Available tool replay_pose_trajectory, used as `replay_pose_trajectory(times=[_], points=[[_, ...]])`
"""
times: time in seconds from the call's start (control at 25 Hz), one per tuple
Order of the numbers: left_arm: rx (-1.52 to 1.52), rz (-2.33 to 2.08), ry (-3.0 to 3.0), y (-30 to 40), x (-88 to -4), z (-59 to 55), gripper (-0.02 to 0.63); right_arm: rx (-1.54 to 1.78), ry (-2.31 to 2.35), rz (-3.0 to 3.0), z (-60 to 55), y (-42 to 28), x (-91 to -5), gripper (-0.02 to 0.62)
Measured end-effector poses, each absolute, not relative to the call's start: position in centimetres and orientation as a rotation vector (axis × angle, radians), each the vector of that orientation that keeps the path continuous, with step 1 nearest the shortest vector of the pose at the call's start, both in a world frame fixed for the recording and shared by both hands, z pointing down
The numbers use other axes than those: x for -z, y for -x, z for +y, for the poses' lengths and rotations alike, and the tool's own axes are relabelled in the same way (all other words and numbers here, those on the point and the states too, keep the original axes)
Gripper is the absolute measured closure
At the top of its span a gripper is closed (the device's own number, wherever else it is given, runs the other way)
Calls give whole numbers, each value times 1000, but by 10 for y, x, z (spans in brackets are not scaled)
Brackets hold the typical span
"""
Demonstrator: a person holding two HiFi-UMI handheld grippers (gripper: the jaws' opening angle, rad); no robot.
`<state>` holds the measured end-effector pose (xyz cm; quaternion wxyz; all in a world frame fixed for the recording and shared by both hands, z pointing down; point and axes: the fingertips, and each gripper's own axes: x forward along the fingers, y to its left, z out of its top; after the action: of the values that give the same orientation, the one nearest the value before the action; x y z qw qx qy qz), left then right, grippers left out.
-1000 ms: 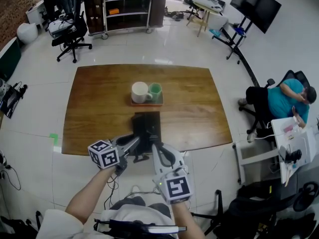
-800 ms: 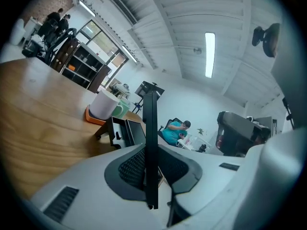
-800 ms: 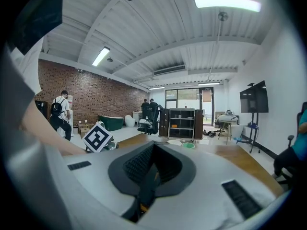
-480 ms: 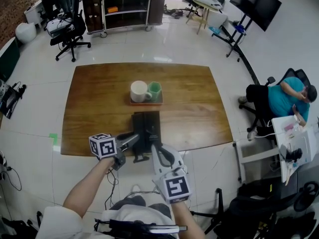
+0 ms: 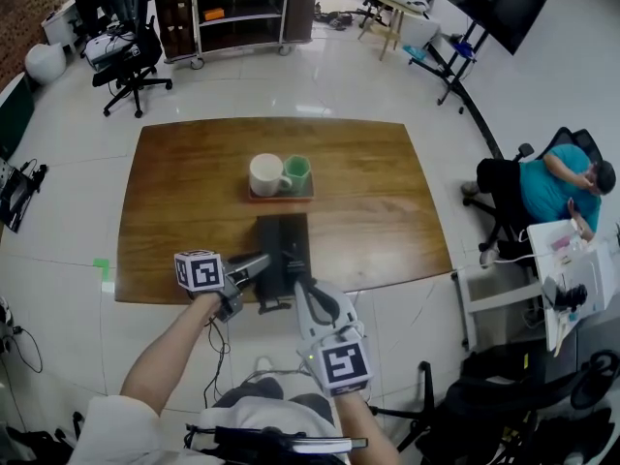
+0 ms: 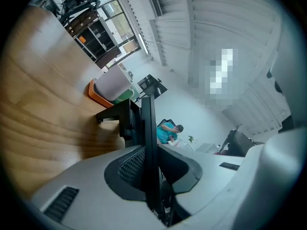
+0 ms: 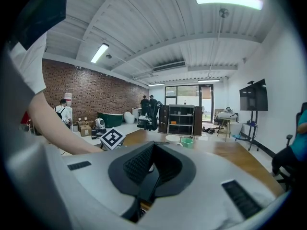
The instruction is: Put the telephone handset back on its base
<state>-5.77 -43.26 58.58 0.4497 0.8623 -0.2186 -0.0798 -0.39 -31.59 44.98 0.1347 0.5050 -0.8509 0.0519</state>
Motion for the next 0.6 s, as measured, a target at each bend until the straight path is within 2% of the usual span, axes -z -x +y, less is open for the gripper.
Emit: replay_pose_trajectory(times=[0.6], points=[[252,-476,-2014,58,-599,-445,537,-205,-1486,-2458,-313,-3,-458,595]])
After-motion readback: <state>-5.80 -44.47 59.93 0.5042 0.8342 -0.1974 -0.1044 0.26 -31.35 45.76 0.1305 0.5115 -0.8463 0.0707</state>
